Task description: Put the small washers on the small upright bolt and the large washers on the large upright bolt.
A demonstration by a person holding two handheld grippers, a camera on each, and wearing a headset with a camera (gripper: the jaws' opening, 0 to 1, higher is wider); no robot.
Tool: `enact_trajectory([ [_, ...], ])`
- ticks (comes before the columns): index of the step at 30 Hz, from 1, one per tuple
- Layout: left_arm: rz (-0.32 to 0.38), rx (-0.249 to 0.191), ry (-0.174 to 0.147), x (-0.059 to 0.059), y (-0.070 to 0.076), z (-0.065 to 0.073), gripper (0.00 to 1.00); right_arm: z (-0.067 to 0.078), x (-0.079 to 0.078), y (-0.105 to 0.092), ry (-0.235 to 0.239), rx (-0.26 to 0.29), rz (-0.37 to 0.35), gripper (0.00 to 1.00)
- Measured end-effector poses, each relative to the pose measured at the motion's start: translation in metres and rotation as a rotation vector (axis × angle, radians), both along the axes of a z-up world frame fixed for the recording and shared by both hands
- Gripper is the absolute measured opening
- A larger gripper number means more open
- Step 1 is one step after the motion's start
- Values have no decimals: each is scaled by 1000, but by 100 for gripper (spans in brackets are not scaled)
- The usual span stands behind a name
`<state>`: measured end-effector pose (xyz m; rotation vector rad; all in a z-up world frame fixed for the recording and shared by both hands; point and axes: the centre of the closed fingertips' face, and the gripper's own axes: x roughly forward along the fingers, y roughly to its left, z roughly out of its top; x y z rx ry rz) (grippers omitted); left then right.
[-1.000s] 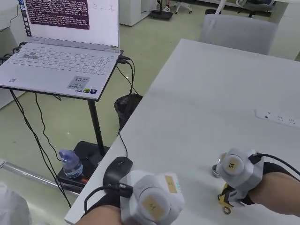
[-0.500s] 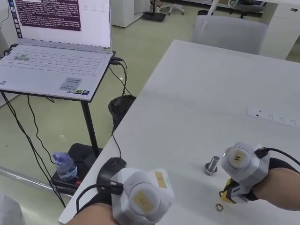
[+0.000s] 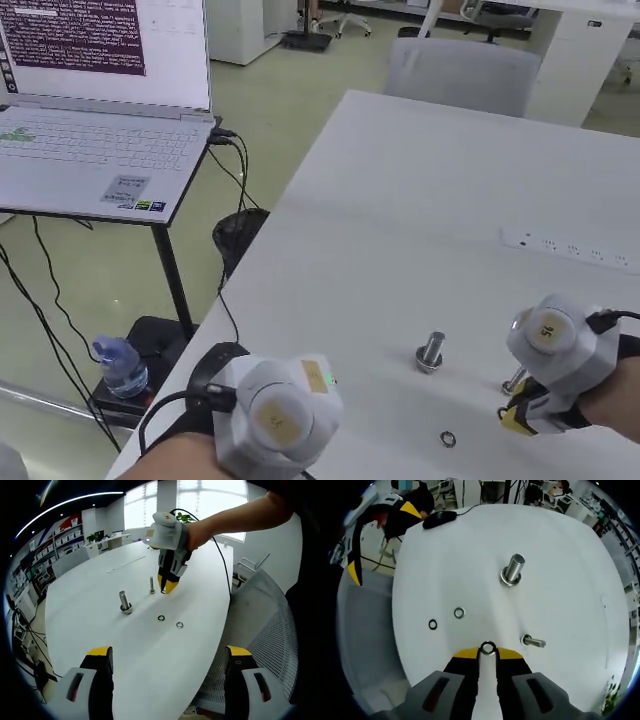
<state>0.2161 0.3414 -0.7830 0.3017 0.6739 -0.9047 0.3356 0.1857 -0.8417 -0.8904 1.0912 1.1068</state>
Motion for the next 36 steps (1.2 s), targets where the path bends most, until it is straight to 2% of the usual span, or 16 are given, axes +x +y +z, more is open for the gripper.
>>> enact_trajectory([
  [7,4,-4,-1,1,-1,-1,94,5,7,-21,-6,-7,-35,13],
  [11,7,-8,-6,3,-2,1,95,9,14,-25,-14,-3,-45,13],
  [19,18,-15,-6,5,-2,3,95,14,25,-24,-24,6,-46,13],
  [22,22,-16,-4,5,-2,3,96,19,34,-22,-34,10,-46,13],
  [28,27,-10,-4,7,1,2,95,32,41,-16,-54,19,-46,13],
  [33,29,-8,-6,7,2,2,95,31,49,-12,-62,23,-40,13],
  [36,12,8,-9,6,3,1,94,31,50,-9,-63,21,-39,13],
])
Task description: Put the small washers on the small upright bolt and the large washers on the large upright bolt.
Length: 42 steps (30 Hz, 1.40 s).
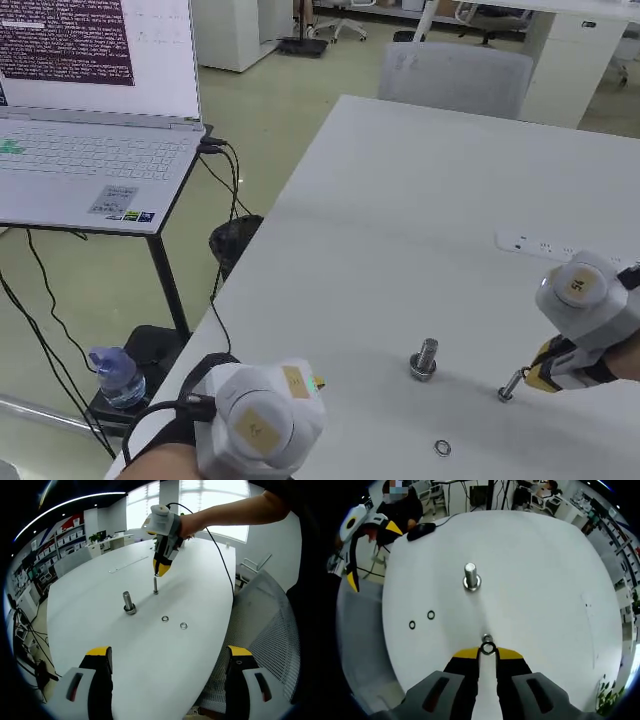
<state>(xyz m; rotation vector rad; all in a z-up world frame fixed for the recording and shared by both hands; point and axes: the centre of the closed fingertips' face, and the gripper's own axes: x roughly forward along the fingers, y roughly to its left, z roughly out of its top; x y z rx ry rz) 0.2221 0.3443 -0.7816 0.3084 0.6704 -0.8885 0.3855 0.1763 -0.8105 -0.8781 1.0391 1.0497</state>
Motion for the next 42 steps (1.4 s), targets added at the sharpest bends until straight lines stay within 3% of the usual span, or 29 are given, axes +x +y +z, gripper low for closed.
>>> enact_trajectory([
  [27,7,8,21,-1,4,-6,91,-10,5,7,24,-33,13,13],
  [42,8,11,36,-3,6,-11,90,-29,4,5,49,-50,16,13],
])
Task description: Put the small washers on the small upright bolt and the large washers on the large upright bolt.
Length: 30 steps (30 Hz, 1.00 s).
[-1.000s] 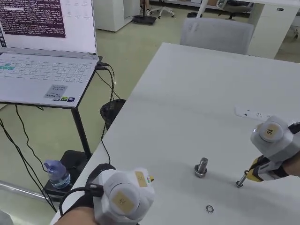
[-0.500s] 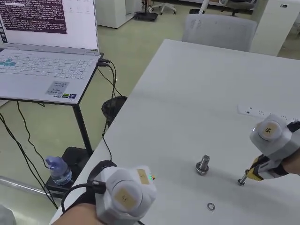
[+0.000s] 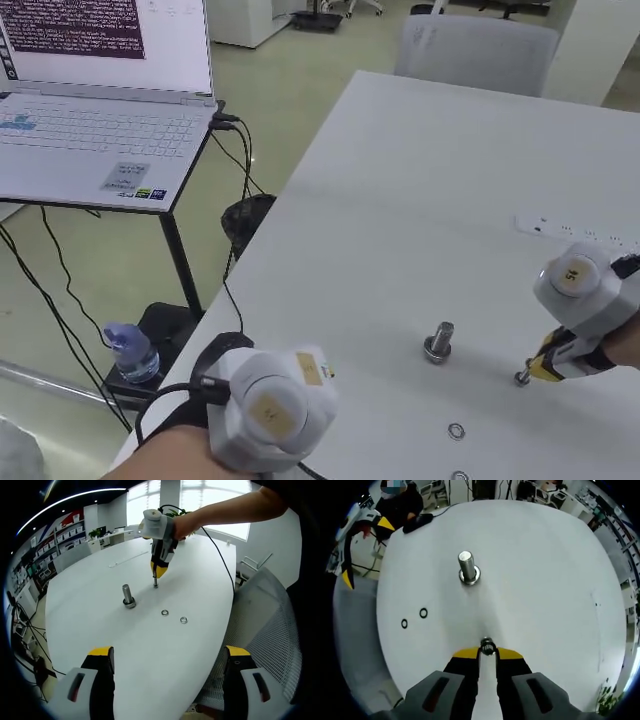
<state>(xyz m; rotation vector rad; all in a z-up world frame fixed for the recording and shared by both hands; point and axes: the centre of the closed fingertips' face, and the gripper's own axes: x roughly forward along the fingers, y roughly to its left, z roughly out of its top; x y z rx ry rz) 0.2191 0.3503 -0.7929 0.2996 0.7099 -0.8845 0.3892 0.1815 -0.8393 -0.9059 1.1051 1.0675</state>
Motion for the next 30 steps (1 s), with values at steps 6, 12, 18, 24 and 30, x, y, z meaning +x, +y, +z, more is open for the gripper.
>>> enact_trajectory([
  [6,0,2,3,-2,1,-1,89,-12,-1,1,8,-5,8,13],
  [12,1,10,11,-4,3,-4,89,-19,-1,0,14,-18,19,13],
  [18,1,12,15,-5,4,-5,88,-25,0,0,17,-30,27,13],
  [24,2,14,21,-6,5,-6,88,-28,0,0,17,-40,28,13],
  [30,3,18,25,-7,6,-7,87,-29,0,0,18,-47,25,13],
])
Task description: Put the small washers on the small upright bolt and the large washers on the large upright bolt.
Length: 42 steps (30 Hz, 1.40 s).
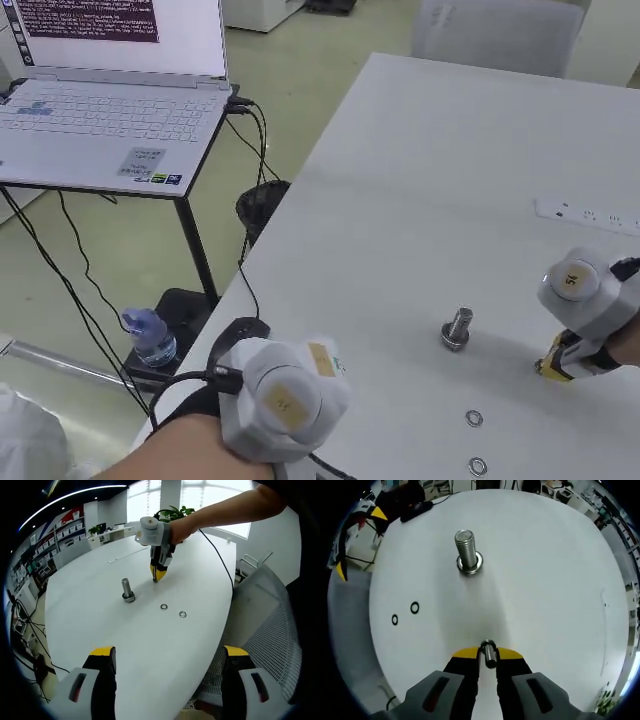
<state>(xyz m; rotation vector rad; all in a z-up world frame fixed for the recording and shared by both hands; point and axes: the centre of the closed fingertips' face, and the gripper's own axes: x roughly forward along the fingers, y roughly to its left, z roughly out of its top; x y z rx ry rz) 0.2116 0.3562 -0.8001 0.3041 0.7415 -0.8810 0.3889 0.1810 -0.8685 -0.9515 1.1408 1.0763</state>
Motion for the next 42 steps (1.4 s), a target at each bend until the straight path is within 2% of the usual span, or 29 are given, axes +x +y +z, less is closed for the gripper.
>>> enact_trajectory([
  [20,0,5,6,-3,1,-2,85,0,-1,4,2,-2,3,14],
  [29,1,8,2,-4,2,-1,85,2,0,6,-12,11,15,20],
  [42,5,-2,-20,0,1,8,87,22,-1,16,-32,56,36,29],
])
